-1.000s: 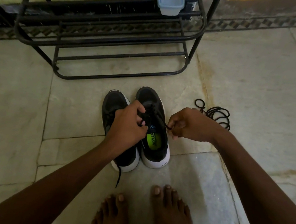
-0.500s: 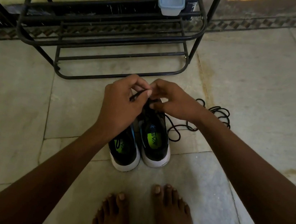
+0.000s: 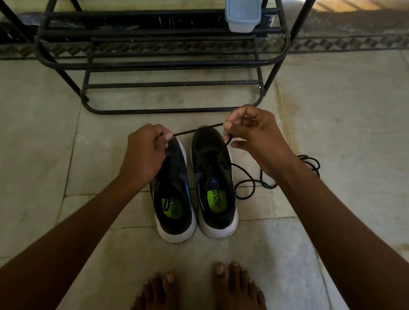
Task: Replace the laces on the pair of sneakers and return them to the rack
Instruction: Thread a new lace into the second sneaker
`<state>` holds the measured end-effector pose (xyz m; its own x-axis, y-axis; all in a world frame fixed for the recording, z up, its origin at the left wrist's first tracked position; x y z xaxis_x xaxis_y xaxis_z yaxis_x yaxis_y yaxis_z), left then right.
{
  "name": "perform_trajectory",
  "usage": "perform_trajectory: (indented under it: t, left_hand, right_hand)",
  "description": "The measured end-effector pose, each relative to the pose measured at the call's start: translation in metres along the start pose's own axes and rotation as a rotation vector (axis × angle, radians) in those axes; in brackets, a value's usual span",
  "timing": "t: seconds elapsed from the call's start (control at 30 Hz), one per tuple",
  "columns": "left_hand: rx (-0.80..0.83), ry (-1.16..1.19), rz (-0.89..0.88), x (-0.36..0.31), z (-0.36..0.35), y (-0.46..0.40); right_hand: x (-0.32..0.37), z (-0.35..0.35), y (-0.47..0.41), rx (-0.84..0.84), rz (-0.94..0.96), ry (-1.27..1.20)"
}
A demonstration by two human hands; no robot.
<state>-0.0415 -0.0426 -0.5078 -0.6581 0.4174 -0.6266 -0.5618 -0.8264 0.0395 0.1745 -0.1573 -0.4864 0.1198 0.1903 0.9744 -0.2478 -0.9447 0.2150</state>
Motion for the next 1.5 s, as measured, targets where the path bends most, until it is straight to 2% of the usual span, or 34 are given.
perform_trajectory:
  t: [0.13, 0.27, 0.37, 0.5, 0.6, 0.67, 0.87, 0.93, 1.13, 1.23, 1.33, 1.5]
  left_hand:
    - [0.044, -0.165, 0.05, 0.005, -0.002, 0.004]
    - [0.068, -0.256, 0.041, -0.009, -0.008, 0.013]
    - [0.057, -0.155, 0.013, -0.019, -0.012, 0.01]
    - [0.087, 0.034, -0.056, -0.03, -0.018, 0.011]
    - [0.069, 0.03, -0.118, -0.044, -0.021, 0.019]
    - [0.061, 0.056, -0.135, -0.048, -0.025, 0.022]
    - [0.126, 0.415, -0.004, -0.044, -0.042, 0.03]
    - [0.119, 0.471, 0.007, -0.044, -0.048, 0.033]
    - [0.074, 0.409, -0.043, -0.048, -0.055, 0.034]
    - [0.095, 0.417, -0.053, -0.052, -0.061, 0.032]
    - [0.066, 0.323, -0.08, -0.053, -0.064, 0.029]
    - [0.086, 0.292, -0.063, -0.051, -0.07, 0.028]
  right_hand:
    - [-0.014, 0.006, -0.003, -0.125, -0.007, 0.064]
    - [-0.029, 0.008, 0.001, -0.21, -0.052, 0.417]
    - [-0.034, 0.003, 0.013, -0.228, -0.041, 0.64]
    - [-0.043, -0.011, 0.033, -0.178, -0.098, 0.713]
    - [-0.052, -0.022, 0.042, -0.045, -0.142, 0.793]
    - [-0.057, -0.025, 0.041, -0.043, -0.109, 0.859]
    - [-0.066, -0.017, 0.043, -0.156, -0.138, 0.73]
    - [-0.071, -0.01, 0.042, -0.164, -0.168, 0.668]
    - [-0.083, 0.001, 0.04, -0.117, -0.314, 0.366]
    - [-0.081, 0.002, 0.039, -0.061, -0.348, 0.301]
    - [-0.078, 0.003, 0.039, -0.005, -0.371, 0.236]
    - [-0.075, 0.005, 0.04, 0.021, -0.382, 0.203]
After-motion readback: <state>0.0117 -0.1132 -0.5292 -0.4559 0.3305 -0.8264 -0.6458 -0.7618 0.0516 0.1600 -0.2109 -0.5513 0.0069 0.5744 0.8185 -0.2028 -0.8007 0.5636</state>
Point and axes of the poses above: each hand's wrist, its own y-axis away from the middle knuckle, its own z-axis out of the back of the hand, x = y × z, the point moved 3 cm from there along -y, towards the middle knuckle, and after that the axes turned 7 degrees about x, right-handed, at the moved point
